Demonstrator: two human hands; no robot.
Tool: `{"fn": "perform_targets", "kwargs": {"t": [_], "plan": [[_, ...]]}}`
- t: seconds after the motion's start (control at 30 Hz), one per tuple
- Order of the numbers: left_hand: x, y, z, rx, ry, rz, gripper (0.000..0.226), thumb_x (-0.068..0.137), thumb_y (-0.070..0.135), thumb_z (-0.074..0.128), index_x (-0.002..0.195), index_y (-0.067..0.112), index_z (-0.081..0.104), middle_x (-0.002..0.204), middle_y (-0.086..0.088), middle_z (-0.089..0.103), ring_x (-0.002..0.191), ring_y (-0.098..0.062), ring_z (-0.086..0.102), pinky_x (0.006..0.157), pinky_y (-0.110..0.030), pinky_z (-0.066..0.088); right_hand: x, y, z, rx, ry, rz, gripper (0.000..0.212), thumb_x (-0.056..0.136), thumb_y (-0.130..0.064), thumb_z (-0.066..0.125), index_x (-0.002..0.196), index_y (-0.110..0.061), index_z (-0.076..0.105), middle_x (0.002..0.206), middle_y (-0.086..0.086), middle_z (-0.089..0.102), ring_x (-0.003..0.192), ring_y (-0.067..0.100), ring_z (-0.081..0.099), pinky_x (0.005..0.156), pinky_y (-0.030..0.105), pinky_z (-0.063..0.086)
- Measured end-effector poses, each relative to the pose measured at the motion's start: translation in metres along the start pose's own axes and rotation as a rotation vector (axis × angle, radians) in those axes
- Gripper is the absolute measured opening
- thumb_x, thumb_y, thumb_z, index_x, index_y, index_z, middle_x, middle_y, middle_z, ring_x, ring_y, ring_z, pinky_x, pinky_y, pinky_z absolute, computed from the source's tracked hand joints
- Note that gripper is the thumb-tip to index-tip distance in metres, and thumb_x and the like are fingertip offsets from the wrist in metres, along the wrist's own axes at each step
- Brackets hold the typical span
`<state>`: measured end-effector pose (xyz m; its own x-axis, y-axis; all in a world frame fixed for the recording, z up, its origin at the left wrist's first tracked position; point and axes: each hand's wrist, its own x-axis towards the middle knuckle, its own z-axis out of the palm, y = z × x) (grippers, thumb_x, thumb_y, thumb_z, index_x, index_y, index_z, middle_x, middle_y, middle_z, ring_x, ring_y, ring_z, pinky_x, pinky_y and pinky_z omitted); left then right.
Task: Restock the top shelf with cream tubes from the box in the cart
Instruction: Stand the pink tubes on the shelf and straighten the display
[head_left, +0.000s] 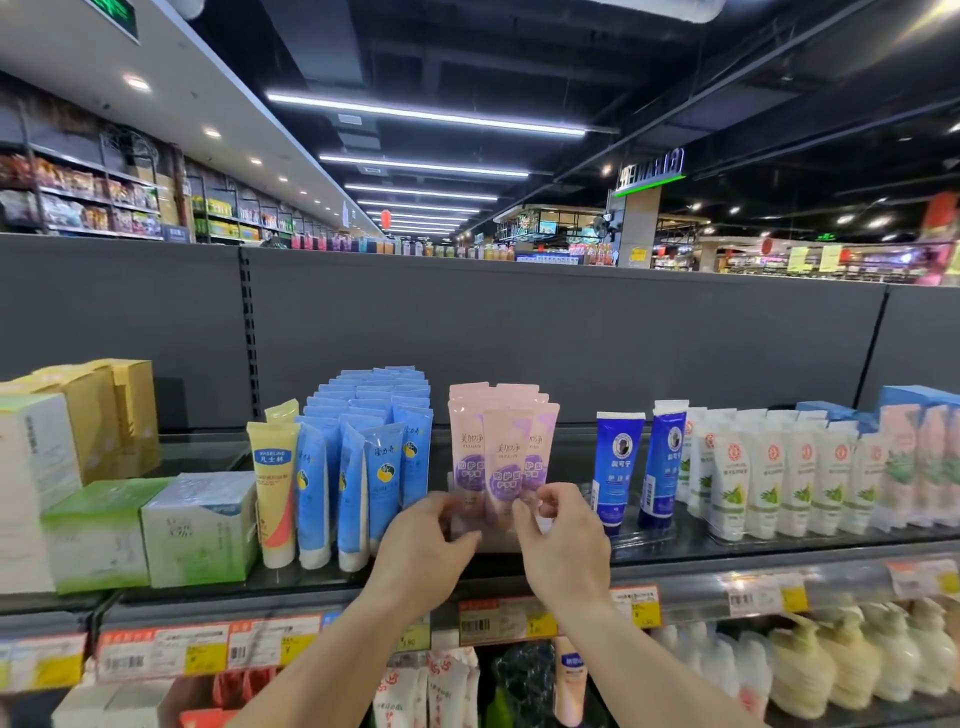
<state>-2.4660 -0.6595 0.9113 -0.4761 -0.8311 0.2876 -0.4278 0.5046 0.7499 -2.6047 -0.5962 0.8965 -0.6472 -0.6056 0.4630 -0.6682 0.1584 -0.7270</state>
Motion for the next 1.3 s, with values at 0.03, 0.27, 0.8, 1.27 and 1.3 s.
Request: {"fn": "perform_targets", "kwargs": {"t": [0.03, 0.27, 0.8, 1.27, 1.3], "plan": [[0.0, 0.002, 0.0, -0.031, 0.005, -0.011, 0.047, 0.089, 0.028, 0.065, 0.134, 0.028, 0.05, 0.115, 0.016, 0.059, 0.104, -0.001, 0.053, 0.087, -0.017, 0.043, -0.001, 0.002, 0.0, 0.009, 0.005, 0.004, 0.021, 0.089, -0.042, 0.064, 0.106, -0.033, 0.054, 0.101, -0.013, 0.061, 0.094, 0.006, 0.057, 0.085, 0.035, 0.054], [0.012, 0.008, 0.006, -0.074, -0.074, -0.009, 0.04, 0.092, 0.025, 0.061, 0.122, 0.04, 0.04, 0.111, 0.025, 0.055, 0.092, 0.005, 0.051, 0.08, -0.016, 0.038, -0.001, 0.008, 0.002, -0.023, -0.081, -0.03, 0.021, 0.094, -0.03, 0.061, 0.115, -0.033, 0.061, 0.102, -0.016, 0.062, 0.101, 0.007, 0.057, 0.09, 0.032, 0.054], [0.016, 0.001, 0.008, -0.09, -0.062, -0.045, 0.031, 0.092, 0.02, 0.058, 0.109, 0.042, 0.046, 0.108, 0.018, 0.06, 0.103, -0.005, 0.055, 0.082, -0.021, 0.039, 0.015, 0.005, -0.002, -0.129, -0.077, 0.026, 0.016, 0.097, -0.032, 0.055, 0.109, -0.025, 0.063, 0.102, -0.007, 0.066, 0.088, 0.006, 0.054, 0.077, 0.024, 0.051], [-0.002, 0.006, 0.02, 0.203, 0.047, 0.095, 0.036, 0.096, 0.036, 0.054, 0.131, 0.028, 0.058, 0.128, 0.012, 0.05, 0.102, -0.003, 0.047, 0.09, -0.018, 0.04, -0.001, 0.015, 0.002, -0.141, -0.077, -0.142, 0.027, 0.094, -0.031, 0.06, 0.12, -0.026, 0.068, 0.121, -0.009, 0.06, 0.103, 0.001, 0.038, 0.094, 0.018, 0.037], [-0.001, 0.005, 0.02, 0.203, 0.046, 0.09, 0.036, 0.096, 0.036, 0.054, 0.13, 0.028, 0.059, 0.129, 0.012, 0.051, 0.104, -0.003, 0.048, 0.091, -0.018, 0.04, -0.001, 0.016, 0.002, -0.144, -0.075, -0.141, 0.028, 0.094, -0.031, 0.06, 0.121, -0.026, 0.068, 0.122, -0.009, 0.059, 0.104, 0.001, 0.038, 0.095, 0.018, 0.038]]}}
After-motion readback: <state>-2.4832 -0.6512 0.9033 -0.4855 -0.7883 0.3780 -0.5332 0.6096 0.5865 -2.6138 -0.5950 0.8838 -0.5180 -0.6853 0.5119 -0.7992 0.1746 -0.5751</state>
